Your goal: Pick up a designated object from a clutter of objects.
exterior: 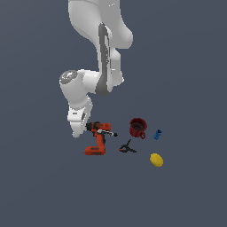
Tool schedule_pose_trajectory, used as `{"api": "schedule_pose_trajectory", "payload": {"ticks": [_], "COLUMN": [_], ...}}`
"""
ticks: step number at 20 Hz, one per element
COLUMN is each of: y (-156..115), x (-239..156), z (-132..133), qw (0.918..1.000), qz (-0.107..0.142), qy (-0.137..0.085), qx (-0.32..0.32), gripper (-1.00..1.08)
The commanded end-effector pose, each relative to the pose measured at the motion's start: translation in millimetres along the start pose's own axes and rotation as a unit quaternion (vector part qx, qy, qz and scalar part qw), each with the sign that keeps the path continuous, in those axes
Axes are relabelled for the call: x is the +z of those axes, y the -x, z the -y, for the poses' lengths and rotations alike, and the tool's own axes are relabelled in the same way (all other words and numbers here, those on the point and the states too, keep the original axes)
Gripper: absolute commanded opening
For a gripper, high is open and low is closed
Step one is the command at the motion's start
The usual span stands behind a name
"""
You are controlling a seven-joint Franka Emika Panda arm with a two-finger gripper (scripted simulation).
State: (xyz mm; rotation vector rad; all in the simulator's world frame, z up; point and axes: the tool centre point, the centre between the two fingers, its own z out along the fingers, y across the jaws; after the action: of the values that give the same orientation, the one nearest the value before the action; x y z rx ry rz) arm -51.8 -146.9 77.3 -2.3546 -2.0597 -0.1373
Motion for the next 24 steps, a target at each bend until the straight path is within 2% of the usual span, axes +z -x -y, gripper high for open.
{"api": "schedule_pose_trajectory", "payload": {"ticks": [1, 11, 19, 24], "y": [3, 9, 9, 9], "x": [5, 14, 17, 32], "z": [3, 9, 10, 10], "qw": [0.9997, 0.9973, 0.9972, 0.9971], "qz": [-0.004, -0.014, -0.014, -0.014], "qy": [0.004, 0.014, 0.014, 0.014], "qx": [-0.022, -0.070, -0.072, -0.074], "gripper": [0.68, 0.68, 0.68, 0.68]}}
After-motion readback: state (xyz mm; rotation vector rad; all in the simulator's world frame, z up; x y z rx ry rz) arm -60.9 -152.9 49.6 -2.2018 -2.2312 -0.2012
